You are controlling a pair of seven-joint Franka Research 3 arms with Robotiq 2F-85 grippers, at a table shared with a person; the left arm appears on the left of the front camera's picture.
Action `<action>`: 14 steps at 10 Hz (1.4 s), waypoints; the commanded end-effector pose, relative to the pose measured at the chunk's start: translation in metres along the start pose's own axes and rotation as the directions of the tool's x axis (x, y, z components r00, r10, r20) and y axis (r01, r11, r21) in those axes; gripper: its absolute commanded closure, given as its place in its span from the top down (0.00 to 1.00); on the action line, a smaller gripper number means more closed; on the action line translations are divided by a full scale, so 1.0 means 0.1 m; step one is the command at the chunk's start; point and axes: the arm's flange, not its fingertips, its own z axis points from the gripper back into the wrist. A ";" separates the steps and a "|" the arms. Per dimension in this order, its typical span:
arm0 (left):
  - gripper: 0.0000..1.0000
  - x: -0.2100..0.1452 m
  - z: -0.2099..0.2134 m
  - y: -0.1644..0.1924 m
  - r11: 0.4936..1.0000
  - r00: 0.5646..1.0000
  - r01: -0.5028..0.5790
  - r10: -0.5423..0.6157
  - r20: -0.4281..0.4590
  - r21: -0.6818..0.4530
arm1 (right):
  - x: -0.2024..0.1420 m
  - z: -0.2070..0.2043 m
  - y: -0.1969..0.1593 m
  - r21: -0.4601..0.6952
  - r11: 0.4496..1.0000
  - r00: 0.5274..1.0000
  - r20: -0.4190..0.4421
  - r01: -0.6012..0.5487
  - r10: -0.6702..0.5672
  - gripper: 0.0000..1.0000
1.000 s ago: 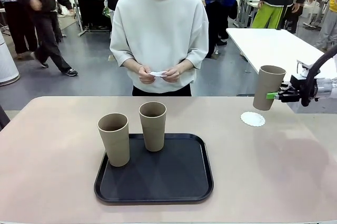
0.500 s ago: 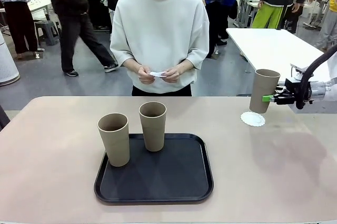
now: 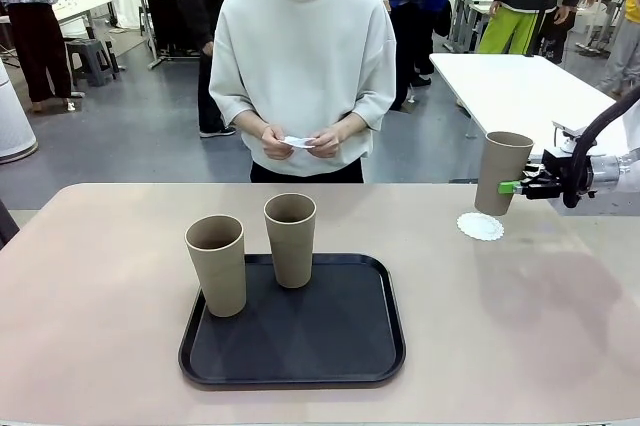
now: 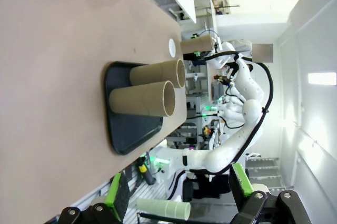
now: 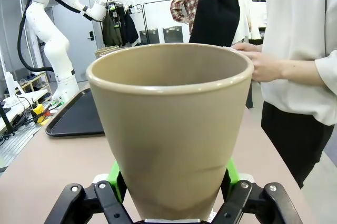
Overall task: Place coasters on the table and set cups on them.
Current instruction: Pick up one Reusable plastic cup and place it on a coaster set by the human.
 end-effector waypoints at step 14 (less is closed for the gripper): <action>1.00 -0.01 0.01 -0.02 1.000 1.000 0.008 -0.008 0.004 -0.013 | -0.29 -0.20 -0.08 0.104 0.993 0.995 -0.067 -0.063 0.070 0.83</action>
